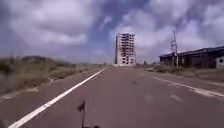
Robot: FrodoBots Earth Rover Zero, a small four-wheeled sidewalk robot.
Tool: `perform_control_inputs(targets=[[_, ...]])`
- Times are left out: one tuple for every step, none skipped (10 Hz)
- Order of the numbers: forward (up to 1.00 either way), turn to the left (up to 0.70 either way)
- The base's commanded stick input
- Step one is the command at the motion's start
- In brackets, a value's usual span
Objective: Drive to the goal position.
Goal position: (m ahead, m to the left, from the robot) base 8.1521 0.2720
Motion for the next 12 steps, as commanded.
perform_control_inputs(targets=[[1.00,0.00],[1.00,0.00],[1.00,0.00],[1.00,0.00],[1.00,0.00],[1.00,0.00],[1.00,0.00],[1.00,0.00],[1.00,0.00],[1.00,0.00],[1.00,0.00],[1.00,0.00]])
